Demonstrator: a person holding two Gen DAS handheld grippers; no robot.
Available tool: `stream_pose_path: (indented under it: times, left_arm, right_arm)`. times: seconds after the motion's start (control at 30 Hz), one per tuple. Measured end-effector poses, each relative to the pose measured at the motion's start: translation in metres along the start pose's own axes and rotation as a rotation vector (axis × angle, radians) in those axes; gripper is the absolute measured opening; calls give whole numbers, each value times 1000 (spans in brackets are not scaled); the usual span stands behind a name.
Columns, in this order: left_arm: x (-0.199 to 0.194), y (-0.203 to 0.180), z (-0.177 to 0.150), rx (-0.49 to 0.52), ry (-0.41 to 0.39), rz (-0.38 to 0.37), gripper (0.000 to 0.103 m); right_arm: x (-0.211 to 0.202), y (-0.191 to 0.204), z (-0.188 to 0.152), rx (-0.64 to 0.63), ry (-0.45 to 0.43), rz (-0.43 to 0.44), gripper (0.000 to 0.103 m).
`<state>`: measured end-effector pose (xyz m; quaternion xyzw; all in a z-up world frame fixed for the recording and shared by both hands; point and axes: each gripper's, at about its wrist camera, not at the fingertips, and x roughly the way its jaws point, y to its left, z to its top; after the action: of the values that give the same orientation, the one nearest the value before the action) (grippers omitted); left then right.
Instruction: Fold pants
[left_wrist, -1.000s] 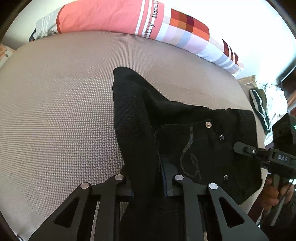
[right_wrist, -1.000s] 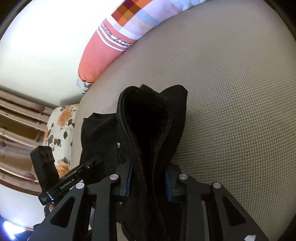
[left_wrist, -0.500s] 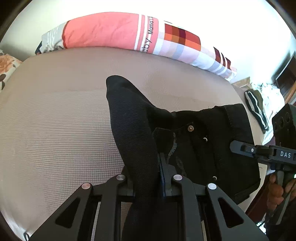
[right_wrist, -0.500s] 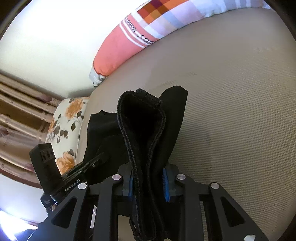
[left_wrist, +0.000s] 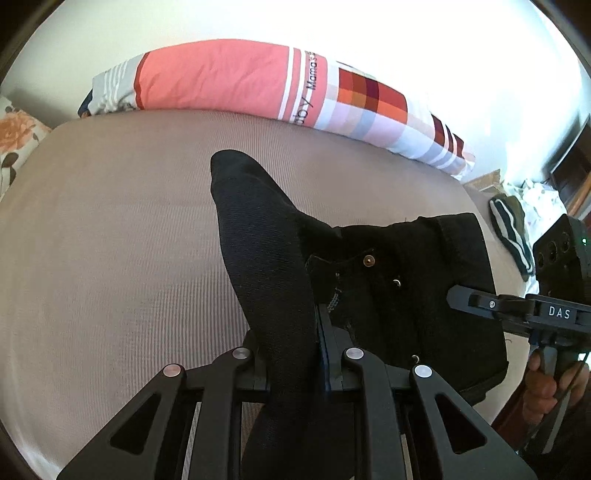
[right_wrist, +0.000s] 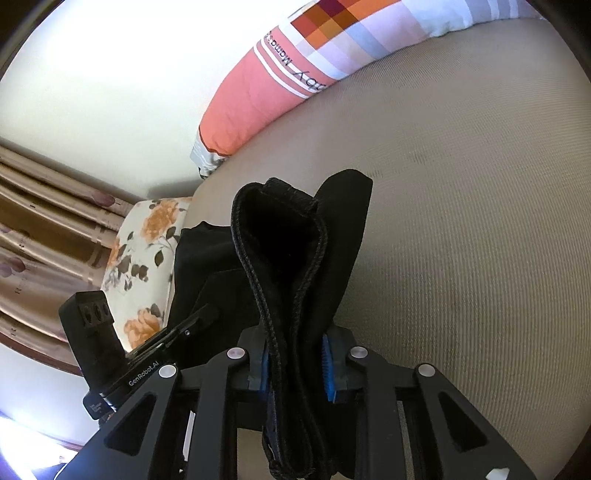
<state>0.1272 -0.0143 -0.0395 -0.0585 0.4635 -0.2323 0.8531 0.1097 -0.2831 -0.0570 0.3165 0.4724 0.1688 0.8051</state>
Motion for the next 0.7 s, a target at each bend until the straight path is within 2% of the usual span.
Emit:
stream_pose_path:
  times: [0.43,0.7]
  left_arm:
    - [26,24,89,-27,-76,17,18]
    - [58,47,134,-49,-88,43,18]
  right_arm:
    - [32,13,82,-23,-35,16,21]
    - [65,26,131,-79,-49,-38,21]
